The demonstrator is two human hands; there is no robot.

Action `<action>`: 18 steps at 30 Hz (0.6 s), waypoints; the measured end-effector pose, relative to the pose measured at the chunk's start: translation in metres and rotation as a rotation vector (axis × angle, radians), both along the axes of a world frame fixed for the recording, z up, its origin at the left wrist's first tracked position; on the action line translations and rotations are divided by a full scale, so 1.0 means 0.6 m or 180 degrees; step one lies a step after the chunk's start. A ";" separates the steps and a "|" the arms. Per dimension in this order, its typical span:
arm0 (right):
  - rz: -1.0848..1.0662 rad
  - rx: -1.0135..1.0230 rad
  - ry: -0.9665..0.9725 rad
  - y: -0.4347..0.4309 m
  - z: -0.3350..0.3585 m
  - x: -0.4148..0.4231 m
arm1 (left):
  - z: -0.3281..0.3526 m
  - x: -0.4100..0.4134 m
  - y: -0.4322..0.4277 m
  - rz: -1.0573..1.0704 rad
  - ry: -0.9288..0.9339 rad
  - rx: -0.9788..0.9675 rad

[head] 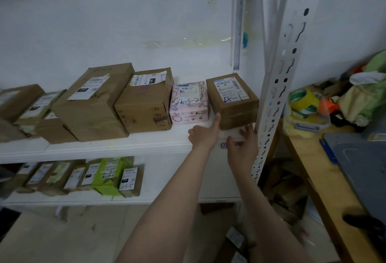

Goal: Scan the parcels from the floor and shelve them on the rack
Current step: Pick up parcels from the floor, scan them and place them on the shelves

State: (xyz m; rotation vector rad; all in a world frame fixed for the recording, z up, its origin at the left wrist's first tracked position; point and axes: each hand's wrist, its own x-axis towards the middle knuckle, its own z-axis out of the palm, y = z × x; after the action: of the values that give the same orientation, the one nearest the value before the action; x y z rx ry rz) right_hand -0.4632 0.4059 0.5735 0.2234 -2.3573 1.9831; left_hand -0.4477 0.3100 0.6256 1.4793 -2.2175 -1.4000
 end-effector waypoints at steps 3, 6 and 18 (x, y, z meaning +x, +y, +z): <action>0.0109 -0.0179 -0.0017 0.017 0.002 0.003 | -0.006 0.000 -0.004 0.0012 0.0136 -0.0067; 0.0064 -0.0364 -0.0140 0.036 0.000 0.017 | -0.011 0.001 0.000 0.0052 0.0205 -0.0125; -0.0361 0.0139 -0.0632 0.117 -0.096 0.110 | -0.109 0.117 0.053 -0.0442 0.1887 -0.1028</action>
State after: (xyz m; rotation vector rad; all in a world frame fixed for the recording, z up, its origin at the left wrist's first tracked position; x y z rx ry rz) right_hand -0.3972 0.4758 0.5158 -0.1089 -2.4687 1.9870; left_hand -0.3773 0.3421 0.5605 0.6995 -2.0479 -1.2274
